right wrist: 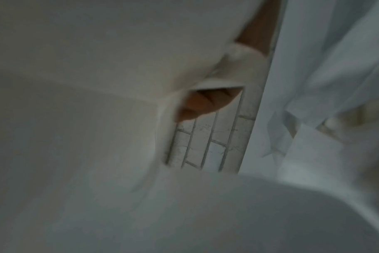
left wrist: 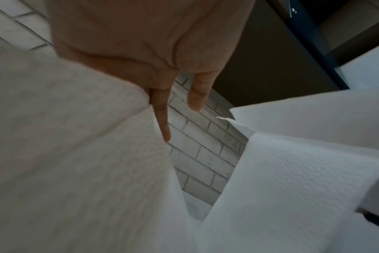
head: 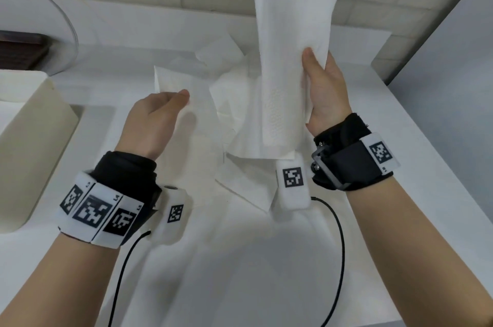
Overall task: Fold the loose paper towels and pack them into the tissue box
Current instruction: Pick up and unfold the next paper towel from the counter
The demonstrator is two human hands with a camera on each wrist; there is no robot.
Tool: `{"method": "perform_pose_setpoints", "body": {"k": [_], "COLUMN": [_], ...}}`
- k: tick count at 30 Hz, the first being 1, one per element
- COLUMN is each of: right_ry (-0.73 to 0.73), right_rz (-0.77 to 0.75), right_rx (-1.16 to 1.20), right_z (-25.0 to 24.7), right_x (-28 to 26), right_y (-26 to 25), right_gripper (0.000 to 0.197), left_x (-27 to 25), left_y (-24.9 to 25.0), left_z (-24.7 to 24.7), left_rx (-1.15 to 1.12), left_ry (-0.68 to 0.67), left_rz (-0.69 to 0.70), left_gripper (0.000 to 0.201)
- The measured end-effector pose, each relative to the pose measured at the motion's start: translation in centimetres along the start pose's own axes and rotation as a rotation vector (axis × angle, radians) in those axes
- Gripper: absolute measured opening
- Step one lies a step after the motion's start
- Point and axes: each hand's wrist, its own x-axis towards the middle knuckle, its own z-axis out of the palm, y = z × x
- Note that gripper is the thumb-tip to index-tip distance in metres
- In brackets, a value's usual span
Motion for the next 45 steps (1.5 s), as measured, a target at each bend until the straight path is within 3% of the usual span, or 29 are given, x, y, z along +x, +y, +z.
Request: {"method": "perform_pose_setpoints", "body": {"k": [6, 11, 15, 22, 25, 30, 34, 38, 40, 42, 45], "right_ry": [0.107, 0.179, 0.220, 0.029, -0.046, -0.130, -0.125, 0.009, 0.061, 0.054, -0.051], "right_rz": [0.034, -0.094, -0.193, -0.185, -0.111, -0.026, -0.010, -0.070, -0.106, -0.158, -0.212], "right_rx": [-0.276, -0.318, -0.339, -0.227, -0.123, -0.125, -0.175, -0.173, -0.131, -0.089, -0.024], "right_z": [-1.8, -2.7, -3.3, -1.1, 0.6, 2.7, 2.9, 1.6, 0.9, 0.5, 1.1], "right_x": [0.8, 1.8, 2.5, 1.1, 0.5, -0.7, -1.2, -0.5, 0.0, 0.4, 0.2], "right_y": [1.3, 0.5, -1.1, -2.3, -1.9, -0.6, 0.2, -0.3, -1.1, -2.1, -3.0], "right_gripper": [0.019, 0.036, 0.031, 0.016, 0.016, 0.016, 0.019, 0.020, 0.021, 0.022, 0.021], "left_x": [0.3, 0.1, 0.3, 0.4, 0.4, 0.4, 1.6, 2.5, 3.0, 3.4, 3.6], "left_y": [0.1, 0.2, 0.6, 1.5, 2.7, 4.3, 3.5, 2.2, 1.4, 0.8, 0.7], "left_z": [-0.5, -0.4, -0.6, 0.6, 1.5, 3.0, 2.6, 1.3, 0.5, -0.1, -0.3], "left_rx": [-0.083, -0.072, -0.067, -0.088, -0.083, -0.133, -0.195, -0.211, -0.220, -0.242, -0.277], "left_ry": [0.112, 0.120, 0.150, 0.017, -0.025, -0.015, 0.078, 0.178, 0.207, 0.216, 0.195], "left_rz": [0.089, 0.163, 0.223, 0.273, 0.265, 0.248, 0.219, 0.186, 0.168, 0.124, 0.071], "left_gripper": [0.020, 0.020, 0.023, 0.016, 0.018, 0.049, 0.049, 0.045, 0.034, 0.021, 0.026]}}
